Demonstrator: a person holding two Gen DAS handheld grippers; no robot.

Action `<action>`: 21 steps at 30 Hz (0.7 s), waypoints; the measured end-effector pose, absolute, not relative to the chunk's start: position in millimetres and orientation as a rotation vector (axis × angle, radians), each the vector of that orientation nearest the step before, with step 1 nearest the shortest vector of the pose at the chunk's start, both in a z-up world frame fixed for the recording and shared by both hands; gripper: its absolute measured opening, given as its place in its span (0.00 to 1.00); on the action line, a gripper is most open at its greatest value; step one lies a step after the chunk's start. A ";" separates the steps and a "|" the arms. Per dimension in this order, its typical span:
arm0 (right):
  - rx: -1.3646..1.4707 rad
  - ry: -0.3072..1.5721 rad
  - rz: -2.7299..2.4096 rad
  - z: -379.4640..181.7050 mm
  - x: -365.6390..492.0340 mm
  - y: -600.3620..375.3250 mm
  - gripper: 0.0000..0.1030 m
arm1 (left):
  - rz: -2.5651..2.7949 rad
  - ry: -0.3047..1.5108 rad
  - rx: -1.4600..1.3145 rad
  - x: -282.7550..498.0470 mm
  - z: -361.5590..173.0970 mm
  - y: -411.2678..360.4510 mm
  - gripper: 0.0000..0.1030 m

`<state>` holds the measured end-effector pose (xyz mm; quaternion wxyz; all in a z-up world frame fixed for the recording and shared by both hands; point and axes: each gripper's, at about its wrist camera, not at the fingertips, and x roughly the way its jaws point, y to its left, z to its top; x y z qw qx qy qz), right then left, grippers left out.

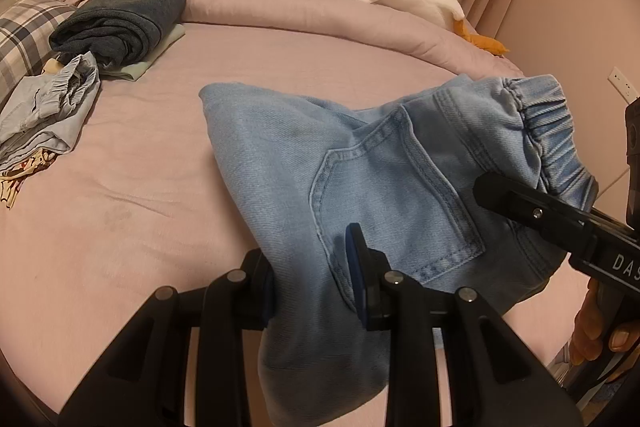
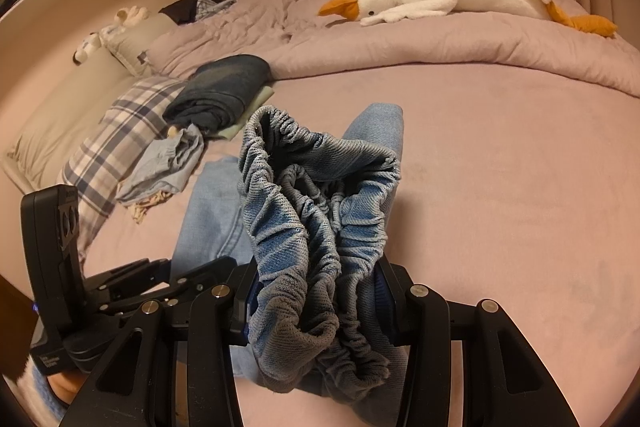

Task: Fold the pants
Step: 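Keep both tools pressed on the jeans stack, cuffs and back pocket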

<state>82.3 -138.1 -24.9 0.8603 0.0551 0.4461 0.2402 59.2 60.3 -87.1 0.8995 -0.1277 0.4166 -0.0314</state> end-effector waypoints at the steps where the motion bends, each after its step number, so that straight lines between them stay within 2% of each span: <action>1: 0.116 0.936 0.504 -24.9 82.7 -137.8 0.46 | -0.065 0.862 -0.263 59.6 -87.2 60.4 0.27; 21: 0.128 0.933 0.493 -31.6 88.5 -135.8 0.46 | -0.052 0.865 -0.223 82.2 -90.1 61.2 0.27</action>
